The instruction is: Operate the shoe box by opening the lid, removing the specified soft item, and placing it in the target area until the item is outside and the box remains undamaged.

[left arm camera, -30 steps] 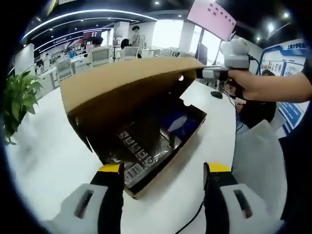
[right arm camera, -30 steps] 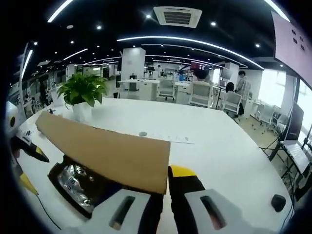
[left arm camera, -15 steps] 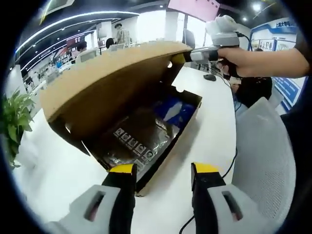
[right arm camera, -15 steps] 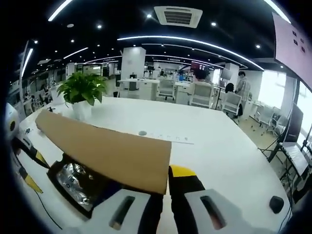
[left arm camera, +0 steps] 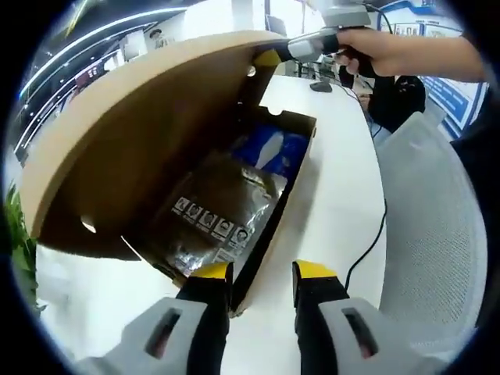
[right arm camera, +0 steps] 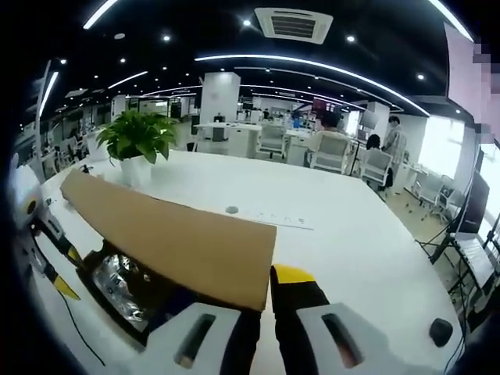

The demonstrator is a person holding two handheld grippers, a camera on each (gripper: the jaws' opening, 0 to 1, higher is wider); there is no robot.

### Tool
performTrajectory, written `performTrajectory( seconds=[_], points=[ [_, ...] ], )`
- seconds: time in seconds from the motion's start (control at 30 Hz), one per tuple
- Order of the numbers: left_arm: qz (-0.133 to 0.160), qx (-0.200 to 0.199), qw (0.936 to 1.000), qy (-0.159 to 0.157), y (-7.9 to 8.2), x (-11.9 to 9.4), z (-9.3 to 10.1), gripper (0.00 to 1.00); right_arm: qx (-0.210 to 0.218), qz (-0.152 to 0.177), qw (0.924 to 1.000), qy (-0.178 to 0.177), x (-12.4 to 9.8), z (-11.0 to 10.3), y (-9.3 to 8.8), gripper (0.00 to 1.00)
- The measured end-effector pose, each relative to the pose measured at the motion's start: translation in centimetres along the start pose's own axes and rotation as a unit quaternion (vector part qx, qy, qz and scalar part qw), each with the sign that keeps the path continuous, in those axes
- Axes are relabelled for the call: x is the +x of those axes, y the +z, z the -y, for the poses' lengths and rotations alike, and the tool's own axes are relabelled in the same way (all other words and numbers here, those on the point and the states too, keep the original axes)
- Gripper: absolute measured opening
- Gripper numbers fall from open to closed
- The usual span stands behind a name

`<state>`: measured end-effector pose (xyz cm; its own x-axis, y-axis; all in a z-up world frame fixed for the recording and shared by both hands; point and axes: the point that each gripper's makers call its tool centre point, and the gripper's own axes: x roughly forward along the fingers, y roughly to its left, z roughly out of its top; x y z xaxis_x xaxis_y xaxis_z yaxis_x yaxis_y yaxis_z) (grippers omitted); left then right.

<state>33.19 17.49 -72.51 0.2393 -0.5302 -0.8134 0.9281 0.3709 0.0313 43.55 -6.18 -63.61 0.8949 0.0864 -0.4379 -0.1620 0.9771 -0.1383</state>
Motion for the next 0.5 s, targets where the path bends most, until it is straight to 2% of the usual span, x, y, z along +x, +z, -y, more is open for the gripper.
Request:
performTrajectory(
  seconds=[0.2, 0.5],
  points=[
    [-0.029, 0.040, 0.9988, -0.003, -1.02, 0.59, 0.52, 0.30, -0.002, -0.003, 1.0000, 0.003, 0.19, 0.14, -0.11, 0.00],
    [-0.026, 0.036, 0.9990, 0.000, -0.94, 0.17, -0.03, 0.37, 0.001, -0.005, 1.0000, 0.002, 0.05, 0.04, -0.28, 0.00]
  ],
)
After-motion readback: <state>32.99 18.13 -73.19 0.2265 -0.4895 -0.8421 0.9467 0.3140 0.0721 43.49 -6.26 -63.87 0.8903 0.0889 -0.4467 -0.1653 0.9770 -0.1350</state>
